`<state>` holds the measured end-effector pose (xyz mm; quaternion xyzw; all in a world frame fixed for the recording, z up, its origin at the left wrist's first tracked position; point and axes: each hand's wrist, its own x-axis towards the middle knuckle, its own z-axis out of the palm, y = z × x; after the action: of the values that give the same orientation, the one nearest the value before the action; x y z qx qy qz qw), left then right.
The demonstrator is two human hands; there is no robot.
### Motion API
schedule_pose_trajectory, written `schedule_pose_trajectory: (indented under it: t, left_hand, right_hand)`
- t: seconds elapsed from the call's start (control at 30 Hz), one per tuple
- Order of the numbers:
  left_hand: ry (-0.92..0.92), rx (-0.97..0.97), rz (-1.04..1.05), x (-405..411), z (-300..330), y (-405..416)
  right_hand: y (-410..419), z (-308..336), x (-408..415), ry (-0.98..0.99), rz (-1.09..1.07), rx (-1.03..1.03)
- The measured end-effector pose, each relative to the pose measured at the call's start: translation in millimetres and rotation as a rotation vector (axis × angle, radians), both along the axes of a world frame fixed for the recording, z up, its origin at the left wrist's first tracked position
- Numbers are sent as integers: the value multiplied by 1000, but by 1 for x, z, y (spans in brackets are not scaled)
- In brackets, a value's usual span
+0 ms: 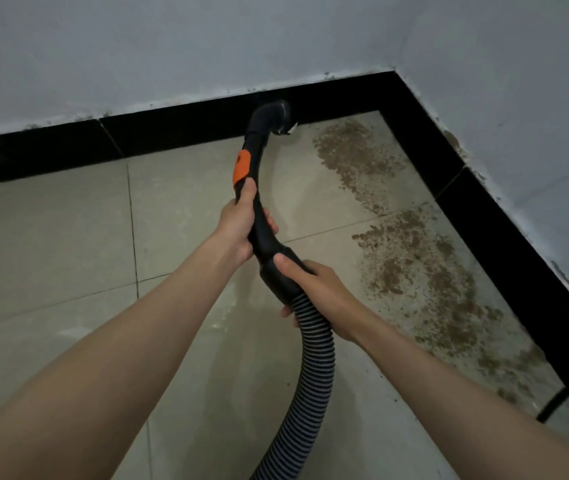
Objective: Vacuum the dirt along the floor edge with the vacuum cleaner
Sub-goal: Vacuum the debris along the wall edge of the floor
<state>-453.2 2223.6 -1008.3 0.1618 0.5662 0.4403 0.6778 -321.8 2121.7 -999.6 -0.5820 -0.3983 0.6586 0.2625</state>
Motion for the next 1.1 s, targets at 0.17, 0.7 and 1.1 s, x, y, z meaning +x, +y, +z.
schedule_pose_trajectory:
  t: [0.17, 0.7, 1.1]
  left_hand:
    - [0, -64, 20, 16, -18, 2]
    - [223, -34, 29, 97, -21, 59]
    - [393, 26, -46, 168, -16, 98]
  right_hand:
    - [6, -20, 4, -105, -58, 36]
    - [62, -27, 85, -49, -127, -20]
    - [83, -28, 139, 63, -287, -62]
